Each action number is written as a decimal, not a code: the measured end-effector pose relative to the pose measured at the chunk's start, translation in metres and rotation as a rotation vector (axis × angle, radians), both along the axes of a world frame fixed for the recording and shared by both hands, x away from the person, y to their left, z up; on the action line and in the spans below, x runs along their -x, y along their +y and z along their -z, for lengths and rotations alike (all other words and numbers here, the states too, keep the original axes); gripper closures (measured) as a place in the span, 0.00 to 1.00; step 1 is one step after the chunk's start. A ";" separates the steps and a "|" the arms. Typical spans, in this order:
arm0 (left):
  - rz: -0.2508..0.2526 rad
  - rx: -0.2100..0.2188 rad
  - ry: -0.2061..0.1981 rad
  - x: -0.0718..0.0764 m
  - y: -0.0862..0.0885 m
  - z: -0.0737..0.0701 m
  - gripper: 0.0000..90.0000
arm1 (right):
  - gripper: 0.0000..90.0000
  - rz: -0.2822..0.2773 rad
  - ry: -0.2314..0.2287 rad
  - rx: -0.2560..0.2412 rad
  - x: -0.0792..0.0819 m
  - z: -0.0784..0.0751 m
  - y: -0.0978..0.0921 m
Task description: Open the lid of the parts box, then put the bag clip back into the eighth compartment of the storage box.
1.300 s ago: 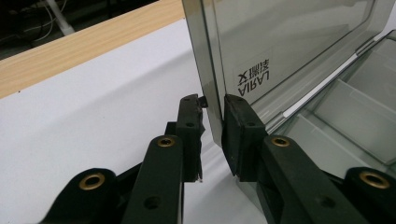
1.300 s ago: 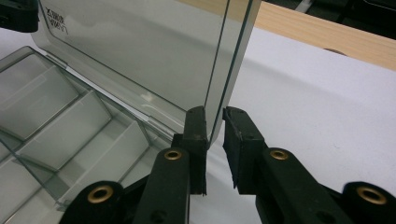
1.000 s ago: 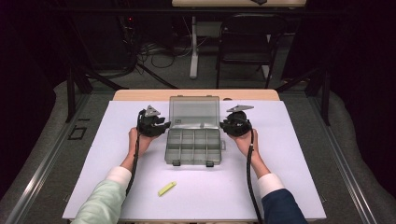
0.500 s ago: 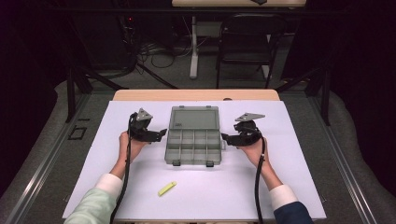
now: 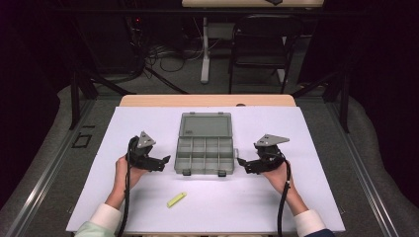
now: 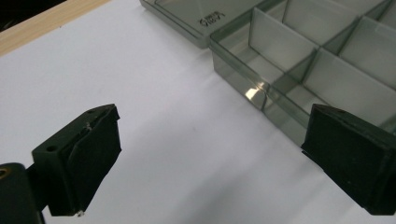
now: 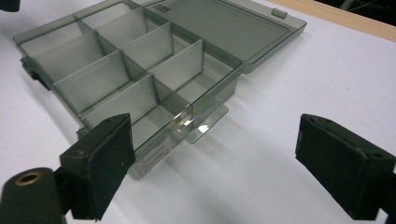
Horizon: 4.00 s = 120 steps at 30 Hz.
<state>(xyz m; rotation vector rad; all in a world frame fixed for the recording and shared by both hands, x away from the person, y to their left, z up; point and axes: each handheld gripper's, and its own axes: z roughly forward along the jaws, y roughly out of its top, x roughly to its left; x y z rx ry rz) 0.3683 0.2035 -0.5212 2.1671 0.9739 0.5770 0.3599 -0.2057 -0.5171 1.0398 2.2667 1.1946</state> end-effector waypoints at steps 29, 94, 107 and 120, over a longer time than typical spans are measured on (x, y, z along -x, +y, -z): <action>-0.030 -0.001 -0.022 0.070 0.002 0.014 0.00 | 0.00 -0.026 -0.042 -0.035 0.046 0.012 -0.008; 0.124 -0.135 0.103 0.104 -0.043 0.007 0.00 | 0.00 -0.033 -0.018 0.014 0.045 0.018 -0.009; 0.215 -0.142 0.171 0.106 -0.053 0.017 0.44 | 0.00 -0.030 -0.016 0.023 0.045 0.019 -0.009; 0.240 -0.108 0.227 0.102 -0.050 0.024 0.73 | 0.00 -0.043 -0.014 0.039 0.045 0.019 -0.008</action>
